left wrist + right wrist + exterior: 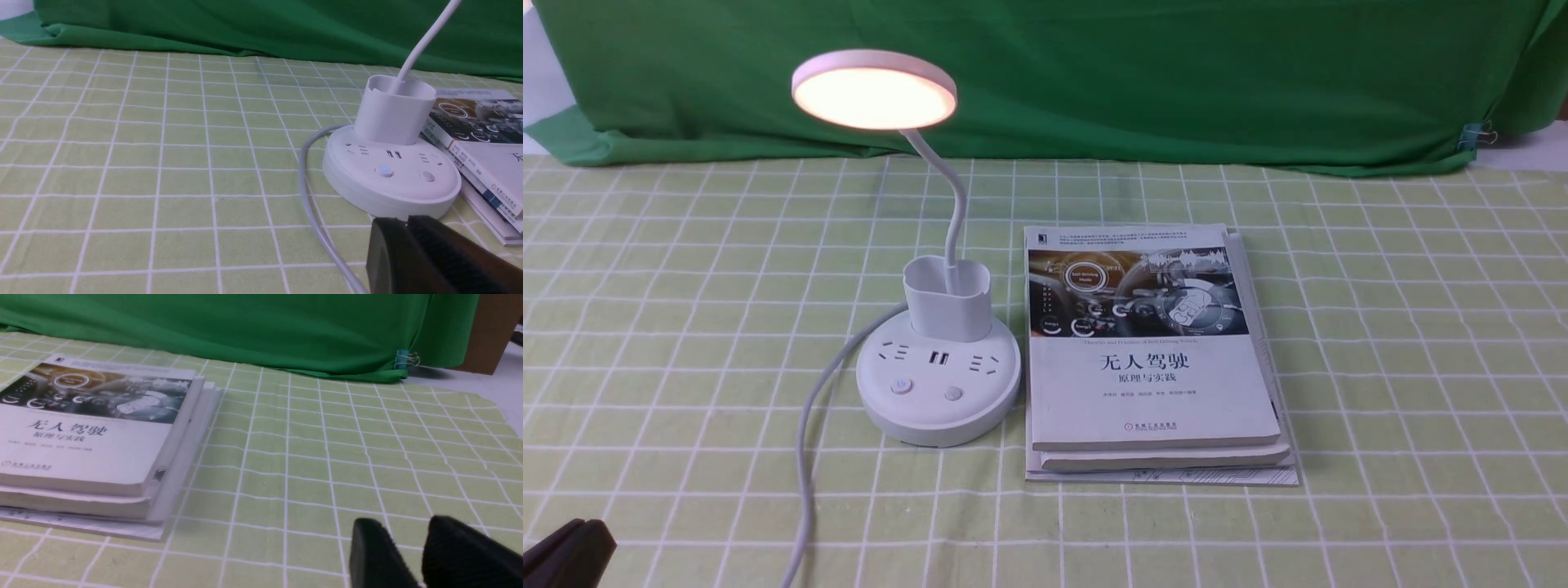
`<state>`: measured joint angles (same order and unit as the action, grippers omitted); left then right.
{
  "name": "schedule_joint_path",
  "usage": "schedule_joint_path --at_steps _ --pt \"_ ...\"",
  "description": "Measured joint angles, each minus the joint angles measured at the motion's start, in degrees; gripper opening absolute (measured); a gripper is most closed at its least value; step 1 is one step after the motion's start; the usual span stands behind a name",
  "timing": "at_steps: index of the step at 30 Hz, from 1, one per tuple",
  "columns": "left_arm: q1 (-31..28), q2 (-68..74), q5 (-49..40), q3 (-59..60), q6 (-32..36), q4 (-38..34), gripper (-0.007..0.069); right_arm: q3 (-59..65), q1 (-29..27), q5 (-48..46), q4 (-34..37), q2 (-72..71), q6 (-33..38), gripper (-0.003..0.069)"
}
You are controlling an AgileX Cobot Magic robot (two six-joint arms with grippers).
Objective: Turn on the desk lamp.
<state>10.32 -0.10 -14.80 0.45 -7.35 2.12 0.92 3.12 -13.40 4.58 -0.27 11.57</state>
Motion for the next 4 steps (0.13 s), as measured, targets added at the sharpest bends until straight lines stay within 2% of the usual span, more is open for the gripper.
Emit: schedule_joint_path --at_steps 4 --pt "0.00 0.00 0.00 0.00 0.00 0.00 0.0019 0.00 0.00 0.00 0.00 0.00 0.00 0.0242"
